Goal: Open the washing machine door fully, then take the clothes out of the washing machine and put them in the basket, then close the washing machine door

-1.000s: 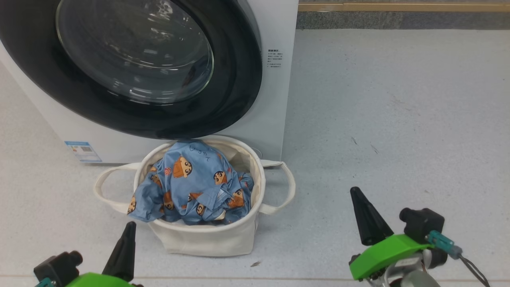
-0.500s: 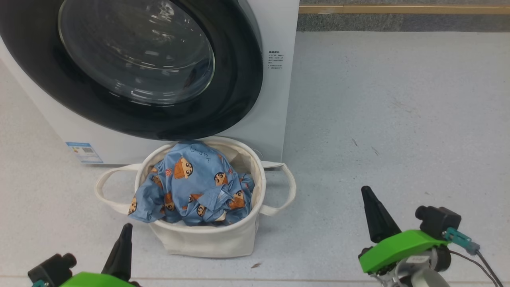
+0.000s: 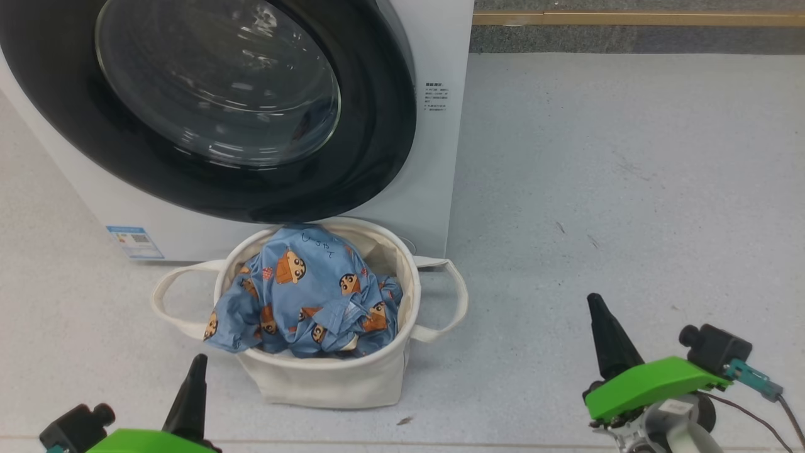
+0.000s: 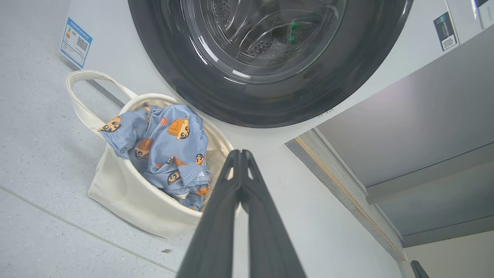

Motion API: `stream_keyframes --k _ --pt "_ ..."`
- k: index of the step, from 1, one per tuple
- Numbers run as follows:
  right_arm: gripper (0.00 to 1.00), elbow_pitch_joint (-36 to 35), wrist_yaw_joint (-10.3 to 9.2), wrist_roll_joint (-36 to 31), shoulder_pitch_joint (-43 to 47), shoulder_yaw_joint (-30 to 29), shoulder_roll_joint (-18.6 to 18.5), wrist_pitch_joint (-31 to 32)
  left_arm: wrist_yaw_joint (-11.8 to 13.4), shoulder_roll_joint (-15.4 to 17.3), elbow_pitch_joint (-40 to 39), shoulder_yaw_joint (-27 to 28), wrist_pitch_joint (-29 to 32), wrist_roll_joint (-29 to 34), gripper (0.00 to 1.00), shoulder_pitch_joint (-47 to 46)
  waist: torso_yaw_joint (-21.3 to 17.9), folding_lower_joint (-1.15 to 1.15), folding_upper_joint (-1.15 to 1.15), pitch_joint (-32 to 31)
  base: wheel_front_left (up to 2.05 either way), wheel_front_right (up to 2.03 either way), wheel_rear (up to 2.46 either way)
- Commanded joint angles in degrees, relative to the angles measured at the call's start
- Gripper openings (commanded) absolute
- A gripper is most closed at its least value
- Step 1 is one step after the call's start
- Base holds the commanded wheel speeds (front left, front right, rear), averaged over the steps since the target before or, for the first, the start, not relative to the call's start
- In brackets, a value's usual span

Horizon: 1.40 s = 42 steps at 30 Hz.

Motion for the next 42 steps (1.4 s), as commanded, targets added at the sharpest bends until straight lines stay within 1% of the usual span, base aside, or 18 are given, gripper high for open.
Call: stream_keyframes --k 1,42 --pt "0.00 -1.6 0.00 1.5 -1.3 -0.5 -0.2 0.5 -0.5 0.3 -1.4 1.7 0.3 -1.0 0.00 -2.9 0.0 -0.01 0.00 0.0 0.00 0.00 0.00" --pt "0.00 -0.7 -0.01 26.5 -0.1 -7.9 0.4 5.9 -3.2 -4.6 1.6 7.7 4.8 -17.0 0.00 -4.2 0.4 -0.01 0.00 -1.0 0.00 0.00 0.00"
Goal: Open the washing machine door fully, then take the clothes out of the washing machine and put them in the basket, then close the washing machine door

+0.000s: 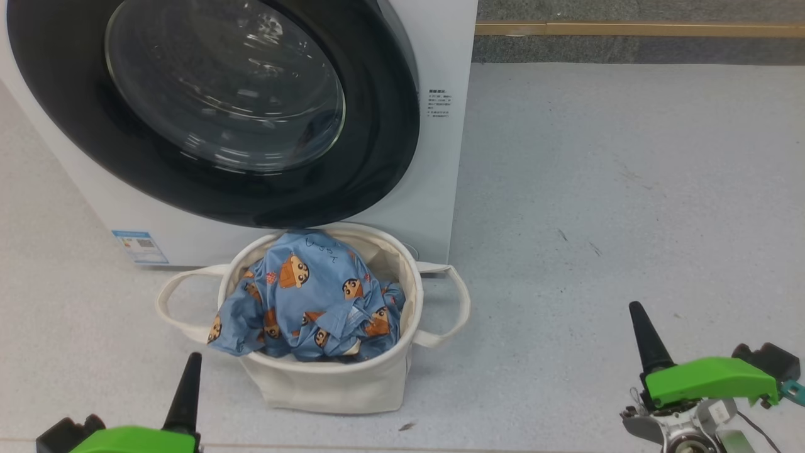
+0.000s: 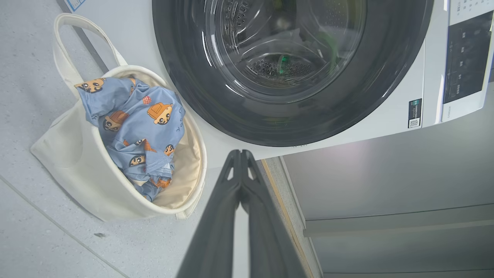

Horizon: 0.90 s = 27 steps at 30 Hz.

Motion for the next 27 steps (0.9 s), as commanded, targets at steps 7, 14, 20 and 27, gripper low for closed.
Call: stream_keyframes --k 7,14,20,27 --pt "0.00 -1.5 0.00 5.4 -0.4 -1.1 0.1 1.2 -1.0 -0.6 -0.9 3.0 1.2 -3.6 0.00 -3.3 0.1 0.00 0.00 -0.2 0.00 0.00 0.00" --pt "0.00 -1.4 0.00 9.5 -0.2 -2.5 0.3 2.2 -1.5 -1.4 -0.3 4.0 1.9 -6.3 0.00 -3.5 0.1 0.00 0.00 -0.4 0.00 0.00 0.00" --pt "0.00 -1.2 0.00 13.1 -0.1 -3.7 0.5 3.1 -1.9 -2.1 0.1 4.9 2.6 -8.6 0.00 -3.7 0.2 0.00 0.00 -0.5 0.00 0.00 0.00" --pt "0.00 -1.1 0.00 17.3 0.1 -5.0 0.7 4.1 -2.4 -3.0 0.7 5.9 3.4 -11.4 0.00 -3.9 0.3 0.00 0.00 -0.7 0.00 0.00 0.00"
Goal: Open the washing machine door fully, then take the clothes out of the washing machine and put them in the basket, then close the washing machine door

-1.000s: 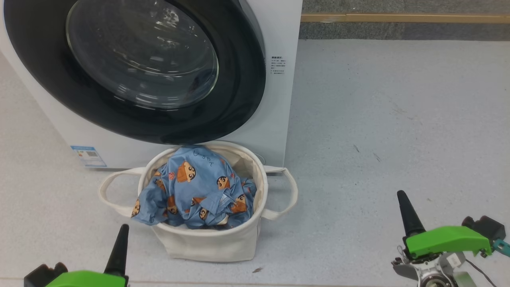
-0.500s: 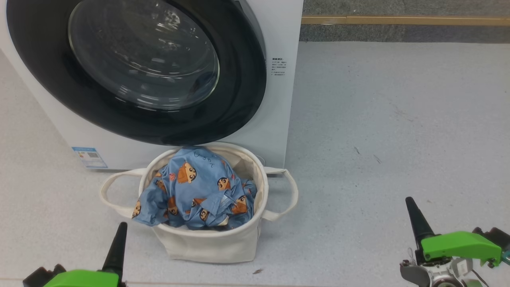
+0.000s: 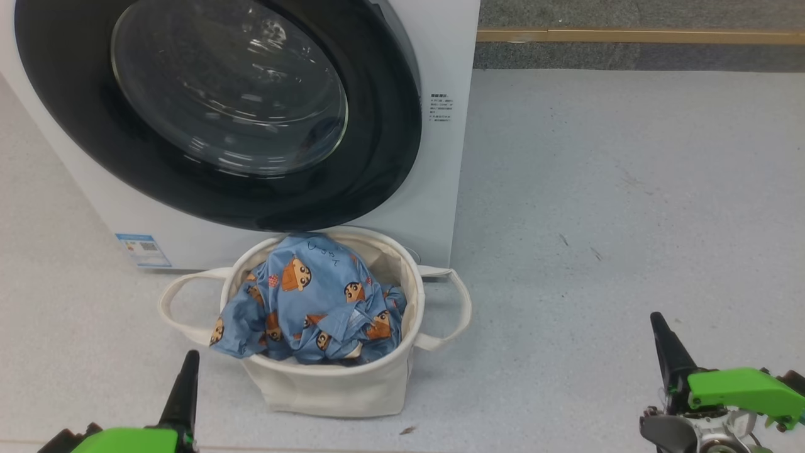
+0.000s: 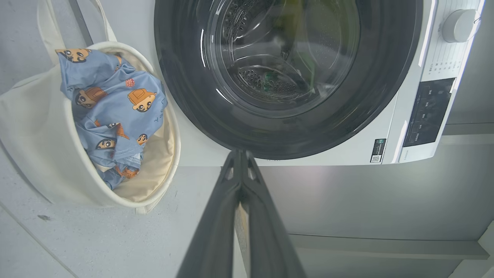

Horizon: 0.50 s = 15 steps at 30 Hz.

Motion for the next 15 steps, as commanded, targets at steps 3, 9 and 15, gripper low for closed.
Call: stream_keyframes --k 3,9,15 --pt "0.00 -1.7 0.01 2.3 -0.9 0.1 -0.1 0.7 -0.7 -0.2 -1.3 2.5 0.6 -1.6 0.00 -3.0 0.0 0.00 0.00 -0.1 0.00 0.00 0.00" --pt "0.00 -1.6 0.01 5.9 -0.7 -1.1 0.0 1.6 -1.1 -0.9 -0.8 3.3 1.2 -3.9 0.00 -3.2 0.1 0.00 0.00 -0.2 0.00 0.00 0.00" --pt "0.00 -1.4 0.01 9.4 -0.5 -2.3 0.2 2.5 -1.5 -1.6 -0.3 4.2 1.9 -6.2 0.00 -3.4 0.2 0.00 0.00 -0.4 0.00 0.00 0.00"
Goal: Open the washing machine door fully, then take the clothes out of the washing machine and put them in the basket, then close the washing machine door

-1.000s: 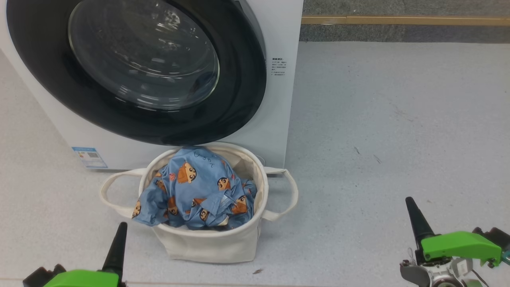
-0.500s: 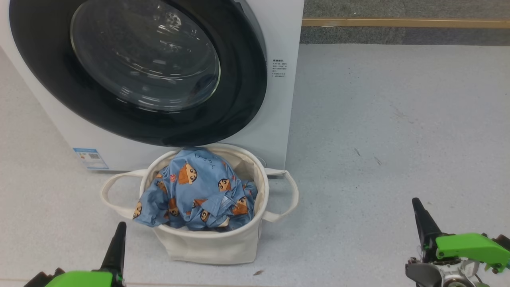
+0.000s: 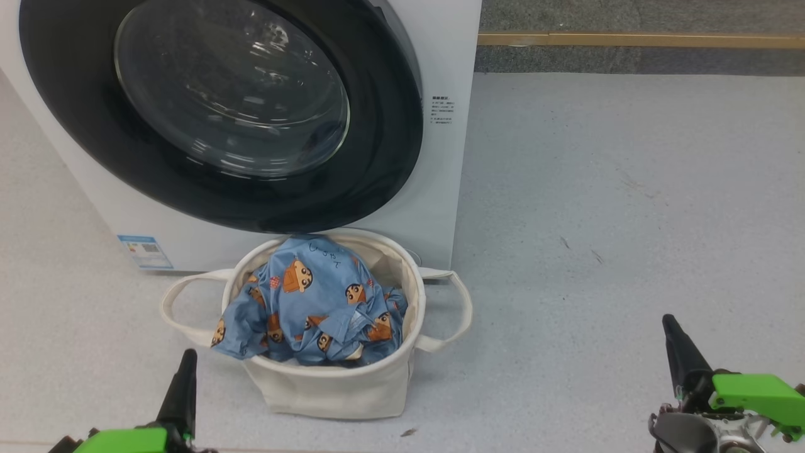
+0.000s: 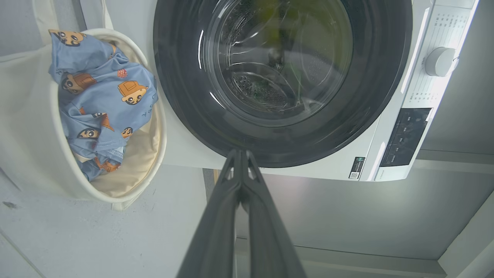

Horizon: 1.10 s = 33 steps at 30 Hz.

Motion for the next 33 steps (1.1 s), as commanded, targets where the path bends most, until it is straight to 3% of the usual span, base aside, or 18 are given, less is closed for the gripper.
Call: stream_keyframes --k 1,33 --pt "0.00 -1.7 0.01 1.7 -0.6 0.5 -0.1 0.6 -0.8 -0.2 -1.4 2.3 0.4 -1.2 0.00 -3.0 0.0 0.00 0.00 0.0 0.00 0.00 0.00" --pt "0.00 -1.7 0.01 1.1 -0.7 -0.2 0.3 1.2 -0.8 -0.2 -1.4 2.4 0.5 -1.1 0.00 -3.0 0.0 0.00 0.00 0.0 0.00 0.00 0.00"
